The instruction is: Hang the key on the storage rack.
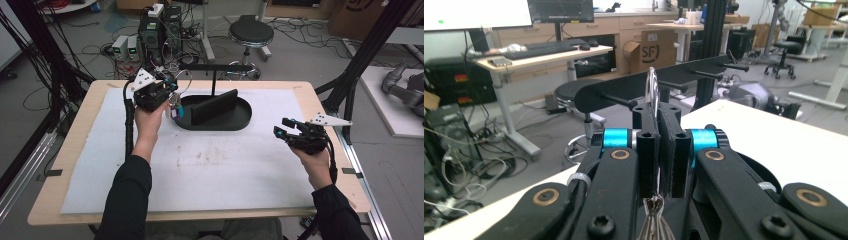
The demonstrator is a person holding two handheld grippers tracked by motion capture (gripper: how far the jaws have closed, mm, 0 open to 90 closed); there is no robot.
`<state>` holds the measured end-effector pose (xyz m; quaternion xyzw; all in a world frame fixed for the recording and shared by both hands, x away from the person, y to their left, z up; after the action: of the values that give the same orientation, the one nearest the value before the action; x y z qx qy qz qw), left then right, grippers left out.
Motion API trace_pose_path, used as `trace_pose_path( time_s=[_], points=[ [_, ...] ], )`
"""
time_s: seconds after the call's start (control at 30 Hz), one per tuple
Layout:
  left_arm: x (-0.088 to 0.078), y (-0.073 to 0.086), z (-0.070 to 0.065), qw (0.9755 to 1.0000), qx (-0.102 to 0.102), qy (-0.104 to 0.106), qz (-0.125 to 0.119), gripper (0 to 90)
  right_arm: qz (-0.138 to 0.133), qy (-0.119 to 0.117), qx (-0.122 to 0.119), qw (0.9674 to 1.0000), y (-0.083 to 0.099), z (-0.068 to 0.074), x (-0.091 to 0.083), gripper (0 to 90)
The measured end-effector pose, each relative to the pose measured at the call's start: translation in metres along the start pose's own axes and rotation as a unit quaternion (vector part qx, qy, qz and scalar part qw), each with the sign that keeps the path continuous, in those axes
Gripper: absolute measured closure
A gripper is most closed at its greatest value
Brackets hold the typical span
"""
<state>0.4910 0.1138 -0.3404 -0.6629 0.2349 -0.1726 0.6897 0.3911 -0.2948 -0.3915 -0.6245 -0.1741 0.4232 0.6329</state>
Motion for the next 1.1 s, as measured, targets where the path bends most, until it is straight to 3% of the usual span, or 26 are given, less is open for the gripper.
trace_pose_path(
  time_s=[0.07,0.8,1.1],
  points=[
    [0.003,0.002,0.0,1.0,0.005,-0.006,0.002,86.2,-0.001,0.0,0.0,1.0,0.0,0.0,0.0,41.9],
    [0.017,0.018,0.015,0.9986,-0.038,-0.034,0.015,84.9,-0.001,0.001,-0.002,1.0,0.0,-0.001,0.002,42.8],
    [0.02,0.022,0.017,0.9979,-0.039,-0.046,0.022,83.7,0.002,0.0,0.0,1.0,0.0,0.0,0.003,42.9]
  ],
)
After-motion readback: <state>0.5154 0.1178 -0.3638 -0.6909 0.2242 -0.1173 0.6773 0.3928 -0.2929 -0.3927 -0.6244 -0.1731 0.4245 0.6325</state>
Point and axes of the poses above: each handheld gripper's, and its own axes: x roughly forward along the jaws, y roughly out of its underside, z roughly to its left, the point moved 6 cm from there along x, roughly forward along the jaws, and after that the axes turned 5 degrees about -y, right-handed, at the moved point
